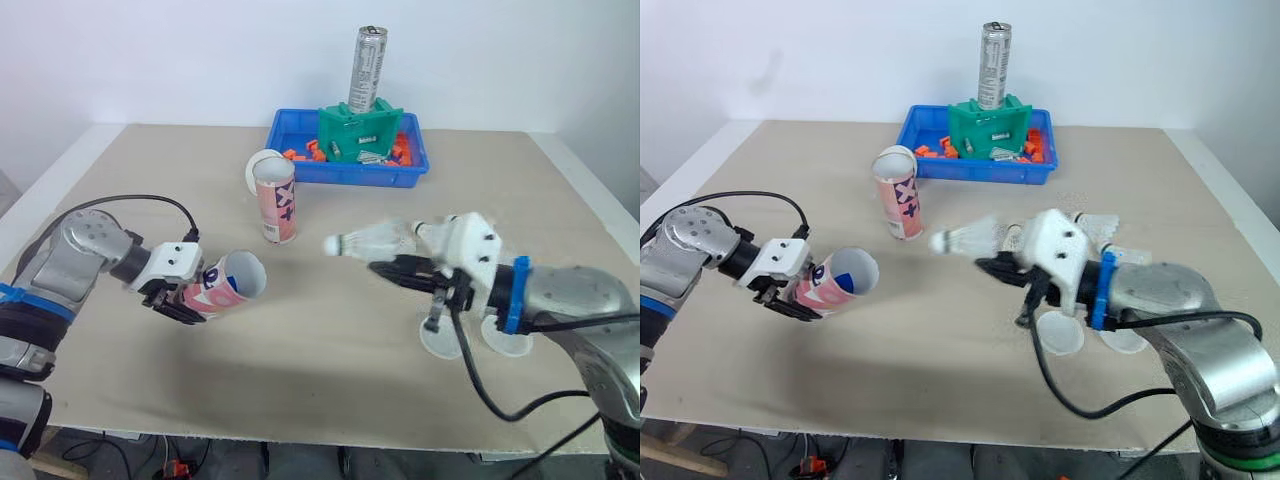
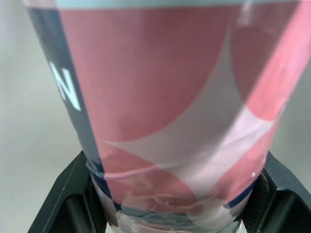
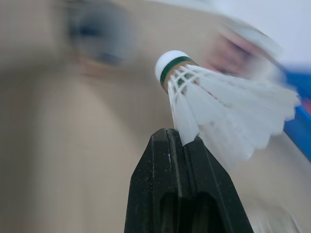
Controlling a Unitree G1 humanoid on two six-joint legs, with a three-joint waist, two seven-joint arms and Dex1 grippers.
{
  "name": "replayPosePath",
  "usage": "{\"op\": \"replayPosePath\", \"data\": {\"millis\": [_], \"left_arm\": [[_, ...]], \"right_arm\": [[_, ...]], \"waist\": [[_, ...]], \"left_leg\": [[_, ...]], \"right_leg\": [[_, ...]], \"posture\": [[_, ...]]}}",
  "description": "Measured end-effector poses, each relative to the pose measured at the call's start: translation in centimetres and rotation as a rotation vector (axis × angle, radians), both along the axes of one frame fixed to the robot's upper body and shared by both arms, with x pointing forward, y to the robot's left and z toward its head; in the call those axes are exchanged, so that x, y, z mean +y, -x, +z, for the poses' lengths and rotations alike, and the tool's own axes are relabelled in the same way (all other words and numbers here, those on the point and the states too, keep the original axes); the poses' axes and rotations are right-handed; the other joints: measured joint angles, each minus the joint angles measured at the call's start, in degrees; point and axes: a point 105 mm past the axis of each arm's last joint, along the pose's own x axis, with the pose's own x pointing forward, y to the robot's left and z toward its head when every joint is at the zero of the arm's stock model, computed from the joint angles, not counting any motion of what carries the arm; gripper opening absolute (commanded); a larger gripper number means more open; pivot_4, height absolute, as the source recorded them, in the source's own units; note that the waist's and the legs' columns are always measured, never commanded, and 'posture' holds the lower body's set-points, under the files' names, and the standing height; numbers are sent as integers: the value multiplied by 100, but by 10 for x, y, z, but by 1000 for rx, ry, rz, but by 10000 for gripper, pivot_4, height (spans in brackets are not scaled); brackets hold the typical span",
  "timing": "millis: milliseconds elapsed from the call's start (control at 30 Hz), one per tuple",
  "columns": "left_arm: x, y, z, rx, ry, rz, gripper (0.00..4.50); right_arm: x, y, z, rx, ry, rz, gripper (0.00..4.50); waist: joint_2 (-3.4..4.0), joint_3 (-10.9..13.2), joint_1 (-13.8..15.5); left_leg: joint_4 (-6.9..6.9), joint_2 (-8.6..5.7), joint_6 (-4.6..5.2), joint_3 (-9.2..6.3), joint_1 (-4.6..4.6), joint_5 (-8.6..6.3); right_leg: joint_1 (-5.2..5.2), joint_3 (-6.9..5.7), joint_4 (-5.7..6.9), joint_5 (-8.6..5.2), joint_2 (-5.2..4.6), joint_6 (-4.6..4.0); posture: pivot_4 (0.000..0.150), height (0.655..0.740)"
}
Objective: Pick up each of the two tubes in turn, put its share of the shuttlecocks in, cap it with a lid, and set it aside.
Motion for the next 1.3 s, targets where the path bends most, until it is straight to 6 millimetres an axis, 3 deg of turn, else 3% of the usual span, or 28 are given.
{"op": "replayPosePath", "data": {"millis": [167, 367, 667, 800, 833, 900, 1000, 1133, 1200, 1300], "left_arm": [[-3, -3, 0, 33, 15, 10, 29025], [-8, -7, 1, 65, 31, 11, 29025], [-13, -9, 0, 81, 50, 23, 29025], [-16, -10, 1, 83, 54, 20, 29025], [-18, -10, 1, 82, 57, 15, 29025], [-21, -10, 1, 82, 62, 10, 29025], [-23, -11, 1, 80, 65, 5, 29025], [-22, -11, 1, 83, 63, 6, 29025], [-25, -11, 1, 82, 64, 1, 29025], [-29, -10, 2, 81, 68, -16, 29025]], "right_arm": [[30, -15, 12, -111, 89, 196, 445], [63, -42, 1, -164, 174, 328, 445], [84, -57, -7, -197, 221, 406, 445], [95, -48, -3, -125, 184, 468, 13448], [96, -44, 1, -82, 162, 488, 18667], [92, -43, 11, -42, 126, 494, 28022], [72, -40, 22, 33, 111, 474, 28022], [50, -51, 27, 55, 33, 345, 28022], [33, -59, 22, 65, -30, 220, 28022], [-3, -71, -5, 134, -98, -33, 28022]], "waist": [[1, 1, 14], [4, 0, 81], [4, 0, 140], [5, 1, 142], [5, 1, 147], [5, 1, 153], [4, 1, 168], [4, 1, 168], [3, 0, 182], [2, 0, 209]], "left_leg": [[3, -4, 1, 4, -3, 0], [-2, -7, 3, 2, -11, -1], [1, -11, 4, 0, -5, -2], [0, -11, 4, -7, -5, -1], [2, -11, 5, -9, -6, -1], [6, -11, 5, -8, -6, -1], [12, -12, 5, -3, -11, -1], [8, -12, 5, -7, -11, -1], [6, -12, 5, -9, -15, -1], [5, -18, 5, -6, -30, -1]], "right_leg": [[-14, 1, -1, -3, -4, 1], [6, 0, 2, -19, -2, 7], [29, -1, 3, -31, -1, 9], [35, -3, 4, -34, 0, 9], [41, -5, 4, -36, 0, 10], [49, -6, 4, -41, -1, 11], [55, -6, 3, -51, -4, 6], [53, -11, 5, -54, -2, 6], [57, -15, 5, -61, -2, 8], [54, -12, 4, -72, -6, 12]], "posture": [[1500, 7400], [1500, 7400], [1500, 7400], [1500, 7400], [1500, 7400], [1500, 7400], [1500, 7400], [1500, 7400], [1500, 7400], [1500, 7400]]}}
